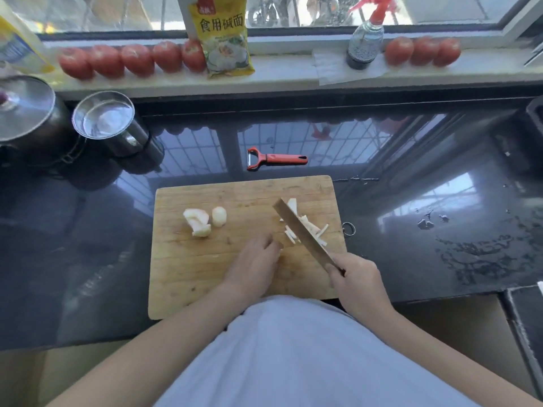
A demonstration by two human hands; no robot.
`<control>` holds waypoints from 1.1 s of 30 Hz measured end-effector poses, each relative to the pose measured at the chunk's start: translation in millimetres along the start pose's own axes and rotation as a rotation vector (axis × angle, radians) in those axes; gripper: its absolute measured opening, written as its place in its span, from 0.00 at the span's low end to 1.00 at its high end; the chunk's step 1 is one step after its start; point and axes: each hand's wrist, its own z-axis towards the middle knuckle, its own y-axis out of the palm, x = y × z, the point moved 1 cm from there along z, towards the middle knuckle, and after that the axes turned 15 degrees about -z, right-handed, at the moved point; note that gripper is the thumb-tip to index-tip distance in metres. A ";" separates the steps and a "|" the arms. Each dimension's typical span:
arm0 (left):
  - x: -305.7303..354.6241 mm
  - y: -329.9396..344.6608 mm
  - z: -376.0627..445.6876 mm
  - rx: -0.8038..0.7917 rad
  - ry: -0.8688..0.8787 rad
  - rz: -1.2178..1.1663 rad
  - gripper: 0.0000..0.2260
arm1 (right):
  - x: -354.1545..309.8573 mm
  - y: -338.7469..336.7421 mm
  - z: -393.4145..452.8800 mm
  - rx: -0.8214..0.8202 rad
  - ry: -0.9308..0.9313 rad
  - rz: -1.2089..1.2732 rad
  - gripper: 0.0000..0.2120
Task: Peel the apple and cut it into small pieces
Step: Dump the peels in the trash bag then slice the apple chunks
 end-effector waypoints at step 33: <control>-29.7 9.4 -19.3 -0.102 0.382 0.322 0.21 | -42.8 23.8 -7.6 -0.371 -0.108 -0.402 0.09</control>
